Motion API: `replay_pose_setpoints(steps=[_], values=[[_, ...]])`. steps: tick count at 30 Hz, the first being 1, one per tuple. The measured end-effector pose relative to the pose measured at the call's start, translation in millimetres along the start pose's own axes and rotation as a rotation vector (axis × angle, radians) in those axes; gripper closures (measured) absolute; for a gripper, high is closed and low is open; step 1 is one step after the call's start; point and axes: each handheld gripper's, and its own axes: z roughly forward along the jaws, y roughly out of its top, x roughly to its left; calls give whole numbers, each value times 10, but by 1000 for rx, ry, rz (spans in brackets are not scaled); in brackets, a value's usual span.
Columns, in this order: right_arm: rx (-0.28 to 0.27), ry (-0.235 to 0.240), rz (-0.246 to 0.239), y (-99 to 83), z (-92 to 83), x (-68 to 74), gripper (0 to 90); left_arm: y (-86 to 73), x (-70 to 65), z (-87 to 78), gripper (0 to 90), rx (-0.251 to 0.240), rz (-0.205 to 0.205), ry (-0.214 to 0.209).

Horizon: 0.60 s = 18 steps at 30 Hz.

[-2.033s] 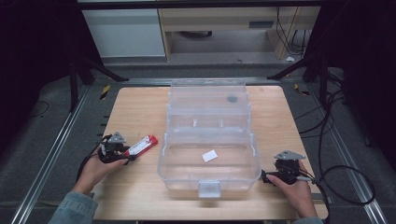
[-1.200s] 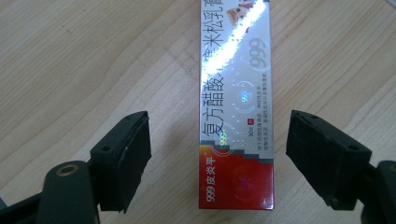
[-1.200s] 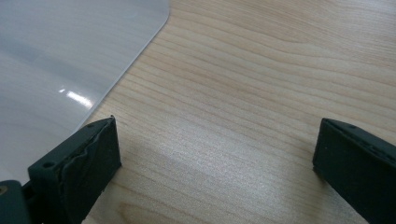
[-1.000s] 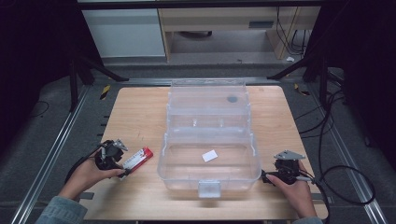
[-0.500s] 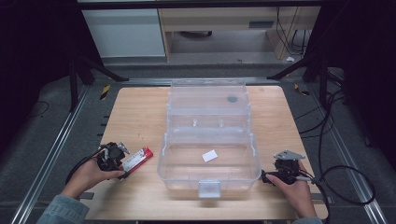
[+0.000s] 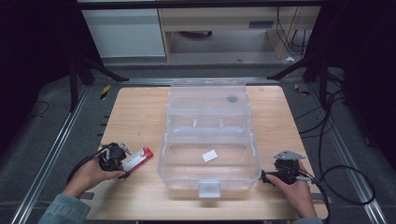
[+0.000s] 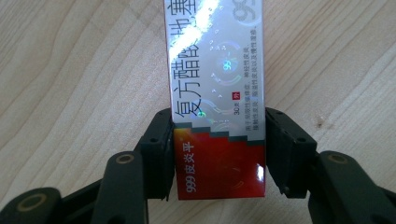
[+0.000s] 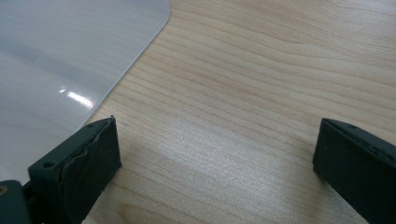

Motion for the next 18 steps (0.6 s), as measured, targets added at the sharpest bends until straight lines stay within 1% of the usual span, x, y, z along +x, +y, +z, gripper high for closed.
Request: replay_pose_setpoints(steps=[4, 8, 12, 17, 18], values=[[0, 0, 0, 0, 0, 0, 12, 7, 0, -1, 491, 5, 0, -2], [0, 0, 1, 0, 0, 0, 12, 10, 1, -15, 508, 0, 10, 3], [0, 1, 1, 1, 1, 0, 12, 7, -2, -78, 511, -27, 7, 3], [0, 1, -1, 3, 3, 1, 12, 30, -2, -178, 512, -41, 27, 18], [0, 1, -1, 3, 3, 1, 12, 29, 0, -202, 512, -51, 24, 19]])
